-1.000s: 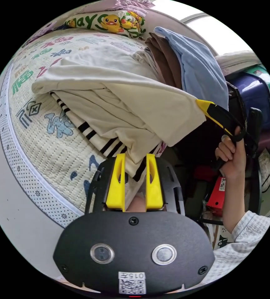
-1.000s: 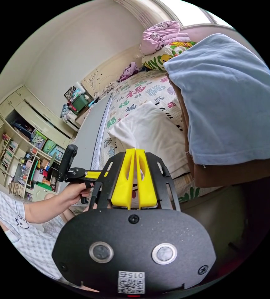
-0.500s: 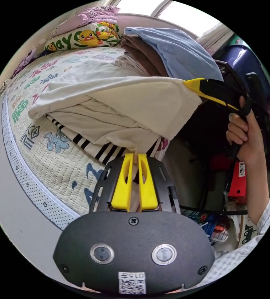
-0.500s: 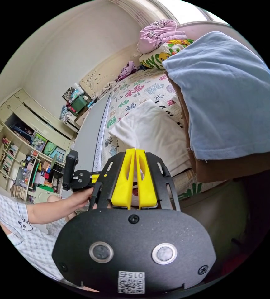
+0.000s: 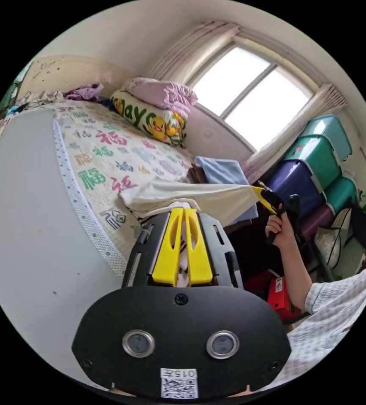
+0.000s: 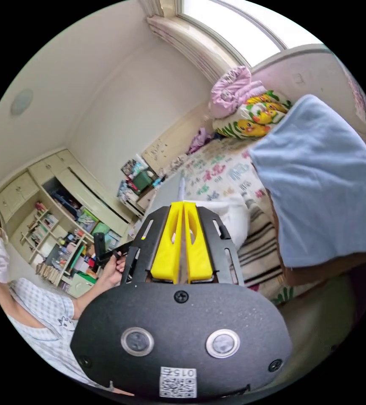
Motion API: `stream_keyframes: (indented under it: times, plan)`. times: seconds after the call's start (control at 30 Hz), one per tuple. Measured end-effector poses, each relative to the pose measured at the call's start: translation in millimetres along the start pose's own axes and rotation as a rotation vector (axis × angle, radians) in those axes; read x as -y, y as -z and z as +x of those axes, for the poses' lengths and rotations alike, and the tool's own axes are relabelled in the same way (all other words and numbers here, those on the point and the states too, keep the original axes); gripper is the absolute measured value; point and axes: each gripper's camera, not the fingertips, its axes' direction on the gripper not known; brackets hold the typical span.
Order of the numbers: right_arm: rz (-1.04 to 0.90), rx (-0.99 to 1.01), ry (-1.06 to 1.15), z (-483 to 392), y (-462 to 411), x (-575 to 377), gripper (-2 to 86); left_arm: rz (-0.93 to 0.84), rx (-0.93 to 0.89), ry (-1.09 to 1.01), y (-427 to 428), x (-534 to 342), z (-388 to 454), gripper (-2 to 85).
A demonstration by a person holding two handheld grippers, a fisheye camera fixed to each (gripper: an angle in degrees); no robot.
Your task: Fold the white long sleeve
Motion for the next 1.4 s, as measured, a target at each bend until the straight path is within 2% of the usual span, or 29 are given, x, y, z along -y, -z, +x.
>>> stream_keyframes:
  times: [0.03,0.1,0.13,0.2,0.33,0.4,0.5,0.6,0.67,0.83,0.93,1.0,1.07,1.17,1.23,1.33,1.4]
  plan:
    - [0.011,0.034,0.003,-9,3,9,-0.5,0.034,-0.005,0.008,25,2,-7,-0.7]
    - [0.060,0.132,0.032,-49,15,34,-0.5,0.190,-0.009,0.012,135,-1,-28,-0.8]
    - [0.057,0.136,0.041,-59,17,36,-0.5,0.231,-0.003,0.009,164,-5,-32,-0.8]
    - [0.050,0.111,0.090,-93,20,27,-0.5,0.379,0.034,-0.010,280,-37,-45,-0.8]
    - [-0.042,0.158,0.048,-99,-2,-31,-0.4,0.444,0.035,0.079,414,-117,-81,-0.8]
    - [-0.112,0.199,-0.026,-88,-24,-84,-0.4,0.468,0.141,0.118,480,-183,-98,-0.8]
    - [-0.214,0.175,-0.075,-81,-62,-136,-0.4,0.426,0.243,0.216,526,-247,-134,-0.9]
    - [-0.294,0.178,-0.161,-72,-114,-147,-0.4,0.335,0.236,0.352,534,-274,-201,-0.9]
    - [-0.327,0.127,-0.160,-80,-148,-131,-0.5,0.339,0.257,0.424,531,-271,-240,-0.9]
    - [-0.323,0.096,-0.118,-159,-238,-10,-0.5,0.590,0.158,0.556,547,-177,-304,-0.9]
    - [-0.197,0.037,0.006,-263,-243,92,-0.5,0.761,0.142,0.416,585,-77,-257,-0.9]
    - [-0.047,0.085,0.136,-358,-204,150,-0.5,0.845,0.206,0.229,627,-16,-181,-0.9]
    - [0.053,0.118,0.242,-417,-162,172,-0.5,0.905,0.213,0.100,654,2,-130,-0.9]
    - [0.130,0.118,0.367,-465,-100,166,-0.5,0.888,0.235,-0.051,674,-5,-77,-0.9]
    - [0.128,0.171,0.413,-461,-72,139,-0.5,0.845,0.262,-0.100,667,-28,-66,-0.9]
    - [0.032,0.176,0.462,-418,-52,62,-0.5,0.726,0.230,-0.074,626,-89,-89,-0.9]
    - [-0.087,0.168,0.436,-354,-57,-18,-0.5,0.602,0.208,-0.003,573,-152,-129,-0.8]
